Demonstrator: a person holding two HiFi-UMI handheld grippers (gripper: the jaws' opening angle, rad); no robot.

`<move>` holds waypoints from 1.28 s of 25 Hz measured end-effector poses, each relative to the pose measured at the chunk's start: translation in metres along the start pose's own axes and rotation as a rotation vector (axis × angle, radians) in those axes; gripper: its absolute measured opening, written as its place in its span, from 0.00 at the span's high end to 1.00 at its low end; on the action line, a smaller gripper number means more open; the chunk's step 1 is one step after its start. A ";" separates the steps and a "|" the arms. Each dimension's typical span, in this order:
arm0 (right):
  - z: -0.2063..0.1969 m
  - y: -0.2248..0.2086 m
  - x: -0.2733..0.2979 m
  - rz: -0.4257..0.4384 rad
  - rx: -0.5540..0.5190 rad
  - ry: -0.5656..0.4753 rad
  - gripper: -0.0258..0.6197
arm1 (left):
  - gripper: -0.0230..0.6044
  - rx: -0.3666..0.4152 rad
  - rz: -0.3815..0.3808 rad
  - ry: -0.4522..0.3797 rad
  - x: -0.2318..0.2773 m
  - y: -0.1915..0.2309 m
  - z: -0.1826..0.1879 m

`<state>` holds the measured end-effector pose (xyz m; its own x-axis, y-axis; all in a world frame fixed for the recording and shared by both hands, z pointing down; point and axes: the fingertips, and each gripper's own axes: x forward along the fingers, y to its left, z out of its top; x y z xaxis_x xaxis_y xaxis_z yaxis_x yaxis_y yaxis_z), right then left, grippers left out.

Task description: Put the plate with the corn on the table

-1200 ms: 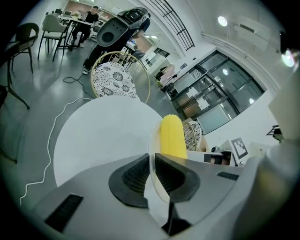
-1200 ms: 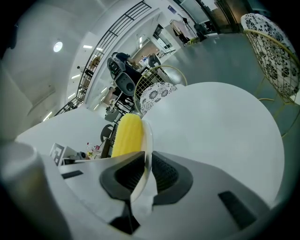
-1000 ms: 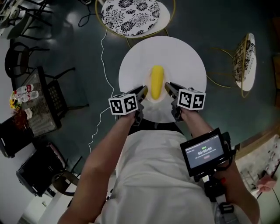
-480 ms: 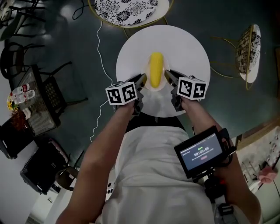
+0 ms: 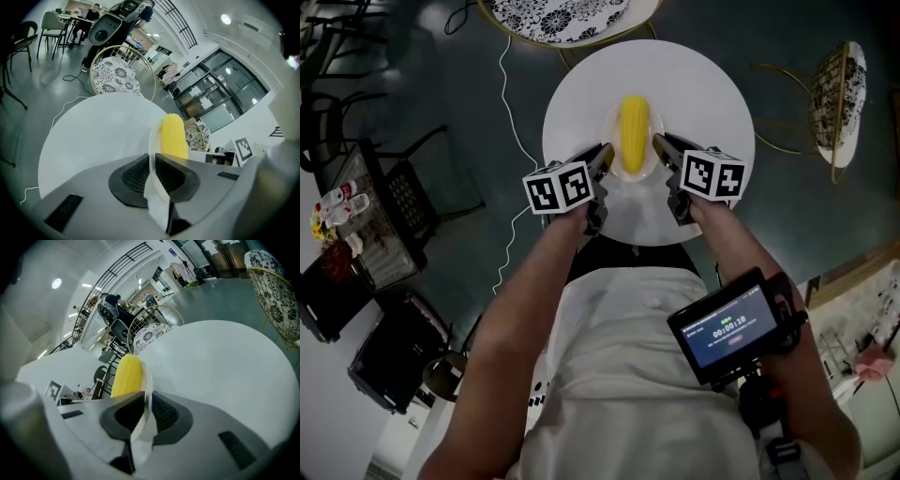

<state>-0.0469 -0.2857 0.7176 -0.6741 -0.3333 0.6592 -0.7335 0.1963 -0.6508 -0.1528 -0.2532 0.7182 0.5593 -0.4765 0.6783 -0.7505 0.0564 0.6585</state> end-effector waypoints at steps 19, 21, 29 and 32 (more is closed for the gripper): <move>0.018 -0.022 0.017 -0.022 -0.010 -0.014 0.88 | 0.89 0.019 -0.002 0.011 0.031 0.002 0.016; 0.018 -0.025 0.021 -0.028 -0.010 -0.013 0.88 | 0.89 0.023 0.001 0.013 0.036 0.005 0.017; 0.019 -0.034 0.029 -0.058 -0.021 -0.014 0.88 | 0.89 0.041 0.025 0.026 0.046 0.013 0.018; 0.017 -0.037 0.031 -0.071 -0.028 -0.009 0.88 | 0.89 0.046 0.026 0.031 0.048 0.015 0.017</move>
<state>-0.0392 -0.3189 0.7552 -0.6199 -0.3557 0.6995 -0.7814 0.1977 -0.5919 -0.1435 -0.2906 0.7553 0.5499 -0.4479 0.7050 -0.7798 0.0273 0.6255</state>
